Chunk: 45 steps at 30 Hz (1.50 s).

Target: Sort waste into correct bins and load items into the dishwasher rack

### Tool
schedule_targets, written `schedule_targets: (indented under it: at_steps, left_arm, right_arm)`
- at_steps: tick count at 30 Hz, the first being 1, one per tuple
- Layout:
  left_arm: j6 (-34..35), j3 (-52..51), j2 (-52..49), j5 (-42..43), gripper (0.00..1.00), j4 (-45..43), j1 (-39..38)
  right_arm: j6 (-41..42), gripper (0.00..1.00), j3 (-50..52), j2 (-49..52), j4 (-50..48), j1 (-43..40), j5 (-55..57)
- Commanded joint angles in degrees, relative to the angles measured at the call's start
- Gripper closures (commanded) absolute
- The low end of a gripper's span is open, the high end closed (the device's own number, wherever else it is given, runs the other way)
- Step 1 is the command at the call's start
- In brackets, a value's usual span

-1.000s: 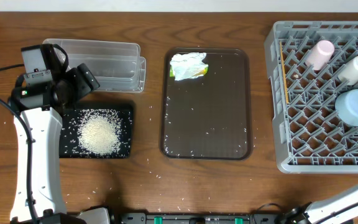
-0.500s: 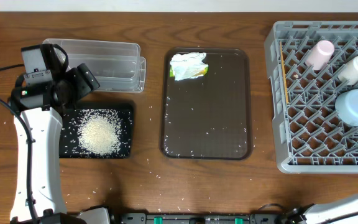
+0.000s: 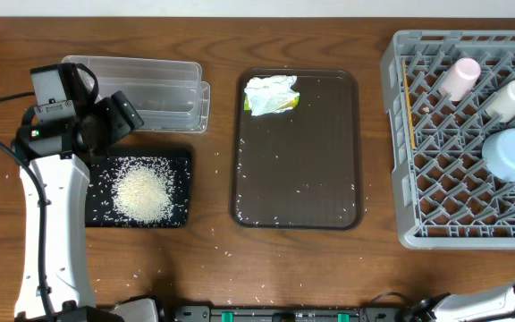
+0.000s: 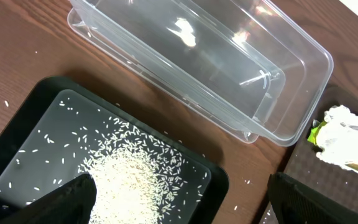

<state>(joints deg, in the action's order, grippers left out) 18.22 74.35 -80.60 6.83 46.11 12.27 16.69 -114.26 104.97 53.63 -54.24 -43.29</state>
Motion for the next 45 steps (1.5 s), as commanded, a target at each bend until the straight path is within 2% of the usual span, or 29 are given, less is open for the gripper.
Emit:
schedule_targets:
  at_steps: [1, 4, 6, 7, 8, 11, 14, 16, 23, 31, 36, 41, 45]
  left_arm:
    - [0.09, -0.13, -0.63, -1.09, 0.09, 0.13, 0.26]
    - [0.09, -0.13, -0.63, -1.09, 0.09, 0.13, 0.26]
    - [0.09, -0.13, -0.63, -1.09, 0.09, 0.13, 0.26]
    - [0.09, -0.13, -0.63, -1.09, 0.09, 0.13, 0.26]
    - [0.09, -0.13, -0.63, -1.09, 0.09, 0.13, 0.26]
    - [0.07, -0.13, -0.63, -1.09, 0.09, 0.13, 0.26]
    - [0.07, -0.13, -0.63, -1.09, 0.09, 0.13, 0.26]
    - [0.07, -0.13, -0.63, -1.09, 0.09, 0.13, 0.26]
    - [0.07, -0.13, -0.63, -1.09, 0.09, 0.13, 0.26]
    - [0.09, -0.13, -0.63, -1.09, 0.09, 0.11, 0.26]
    - [0.07, -0.13, -0.63, -1.09, 0.09, 0.13, 0.26]
    - [0.07, -0.13, -0.63, -1.09, 0.09, 0.13, 0.26]
    - [0.09, -0.13, -0.63, -1.09, 0.09, 0.13, 0.26]
  right_arm:
    - [-2.62, 0.44, -0.33, -0.07, 1.03, 3.45, 5.25]
    - [-4.22, 0.4, -0.33, -0.07, 1.84, 6.05, 6.84]
    - [-5.9, 0.33, -0.33, -0.07, 1.92, 8.13, 5.11]
    - [-6.25, 0.25, -0.33, -0.07, 1.92, 9.22, 3.04]
    - [-5.99, 0.01, -0.33, -0.07, 2.38, 10.16, 0.46]
    - [-5.73, 0.01, -0.33, -0.07, 5.16, 14.01, -11.3]
    - [-8.76, 0.01, -0.33, -0.07, 5.81, 19.3, -13.42]
    - [-9.51, 0.01, -0.33, -0.07, 6.8, 23.98, -6.86]
    - [-8.28, 0.01, -0.33, 1.14, 9.42, 46.69, 28.83]
    - [-2.89, 0.01, -0.33, 7.15, 4.02, 65.4, 46.84]
    - [-0.44, 0.01, -0.33, 10.25, 2.82, 70.2, 52.04]
    - [-0.44, 0.01, -0.33, 11.21, 2.71, 70.69, 60.11]
    - [-0.46, 0.01, -0.33, 11.23, 3.02, 69.99, 61.09]
